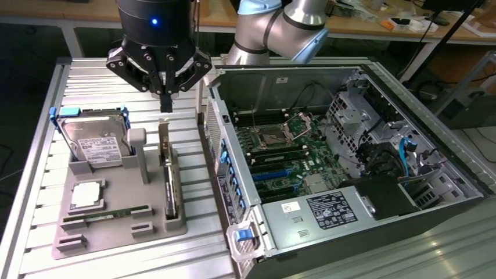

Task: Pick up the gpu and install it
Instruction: 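Pick up the gpu and move the gpu toward the slot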

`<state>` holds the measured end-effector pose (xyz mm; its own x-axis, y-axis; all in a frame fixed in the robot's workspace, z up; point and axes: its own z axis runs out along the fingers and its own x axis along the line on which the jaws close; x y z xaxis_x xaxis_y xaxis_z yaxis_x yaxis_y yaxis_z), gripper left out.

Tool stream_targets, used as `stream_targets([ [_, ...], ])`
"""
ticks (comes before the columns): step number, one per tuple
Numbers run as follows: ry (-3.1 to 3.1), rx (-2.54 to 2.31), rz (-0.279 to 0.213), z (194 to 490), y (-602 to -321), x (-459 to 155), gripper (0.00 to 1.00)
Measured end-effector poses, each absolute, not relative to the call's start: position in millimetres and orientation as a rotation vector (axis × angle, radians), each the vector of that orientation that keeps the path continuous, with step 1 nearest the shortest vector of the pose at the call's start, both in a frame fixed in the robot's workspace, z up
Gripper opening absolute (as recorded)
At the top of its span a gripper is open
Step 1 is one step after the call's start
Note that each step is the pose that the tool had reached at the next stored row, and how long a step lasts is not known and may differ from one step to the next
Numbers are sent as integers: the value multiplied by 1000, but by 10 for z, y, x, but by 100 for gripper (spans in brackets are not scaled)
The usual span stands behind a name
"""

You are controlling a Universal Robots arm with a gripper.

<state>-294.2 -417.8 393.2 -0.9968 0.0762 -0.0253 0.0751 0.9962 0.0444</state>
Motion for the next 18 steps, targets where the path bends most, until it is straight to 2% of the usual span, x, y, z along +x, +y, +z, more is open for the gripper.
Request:
stream_targets([
  [12,3112,118,68,3932,-4178,-2942,11],
  [15,3112,118,68,3932,-4178,-2942,29],
  [17,3112,118,68,3932,-4178,-2942,29],
  [18,3112,118,68,3932,-4178,-2942,36],
])
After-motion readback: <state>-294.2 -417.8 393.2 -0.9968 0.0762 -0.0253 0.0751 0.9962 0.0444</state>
